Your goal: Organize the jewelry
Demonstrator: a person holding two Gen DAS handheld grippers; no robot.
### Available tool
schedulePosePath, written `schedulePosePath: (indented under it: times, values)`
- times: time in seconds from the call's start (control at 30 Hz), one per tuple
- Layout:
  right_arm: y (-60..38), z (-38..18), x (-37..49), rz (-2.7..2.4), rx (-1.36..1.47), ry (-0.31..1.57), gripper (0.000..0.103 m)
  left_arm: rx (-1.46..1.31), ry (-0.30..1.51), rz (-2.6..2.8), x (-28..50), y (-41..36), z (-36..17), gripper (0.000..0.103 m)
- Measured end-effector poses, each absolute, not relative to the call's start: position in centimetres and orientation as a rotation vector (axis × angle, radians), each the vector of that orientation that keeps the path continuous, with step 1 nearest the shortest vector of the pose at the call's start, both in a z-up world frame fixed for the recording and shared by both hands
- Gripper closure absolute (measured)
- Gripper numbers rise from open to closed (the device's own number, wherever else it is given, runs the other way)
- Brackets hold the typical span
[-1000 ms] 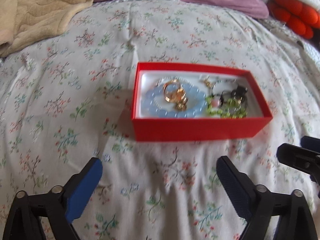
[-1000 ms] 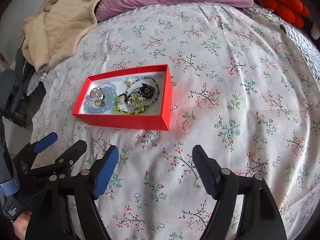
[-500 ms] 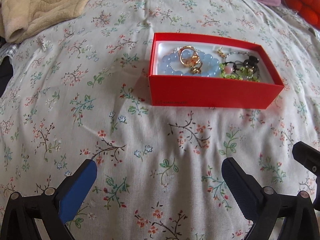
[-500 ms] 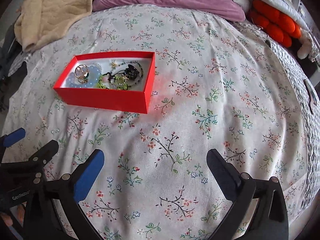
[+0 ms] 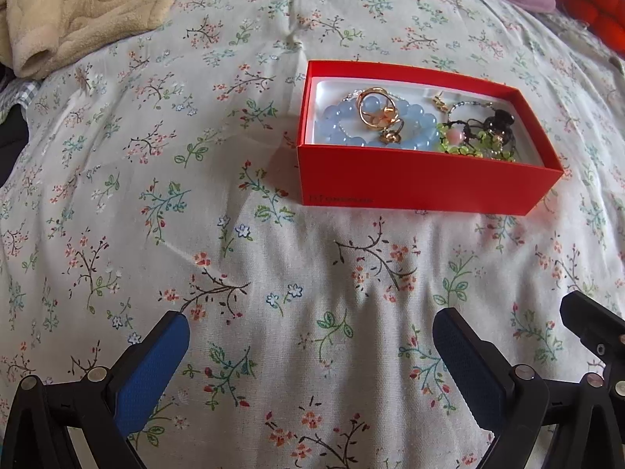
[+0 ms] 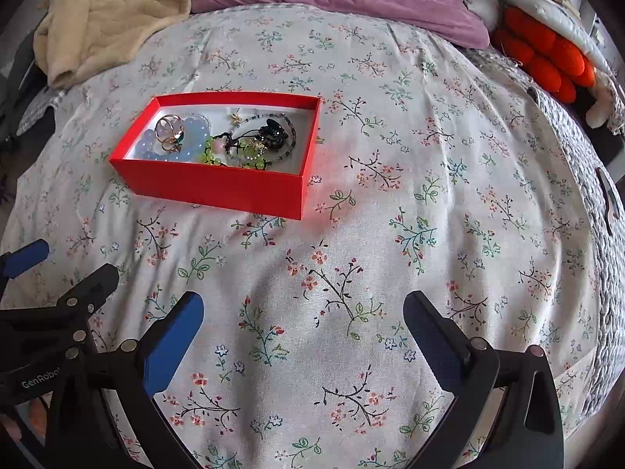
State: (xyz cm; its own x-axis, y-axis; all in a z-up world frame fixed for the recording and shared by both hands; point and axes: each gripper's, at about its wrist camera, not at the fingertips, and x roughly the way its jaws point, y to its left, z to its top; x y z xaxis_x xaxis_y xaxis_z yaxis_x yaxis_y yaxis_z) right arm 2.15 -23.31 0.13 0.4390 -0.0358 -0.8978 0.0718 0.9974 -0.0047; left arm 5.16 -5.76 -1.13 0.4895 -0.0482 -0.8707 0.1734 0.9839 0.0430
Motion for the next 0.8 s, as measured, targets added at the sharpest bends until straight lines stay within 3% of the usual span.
schedulePosePath:
  times: [0.8]
  values:
    - [-23.43,-0.03,2.27,-0.078,0.041,1.118,0.0,0.156,1.049,-0.13,5.16,-5.83,-1.25,0.001]
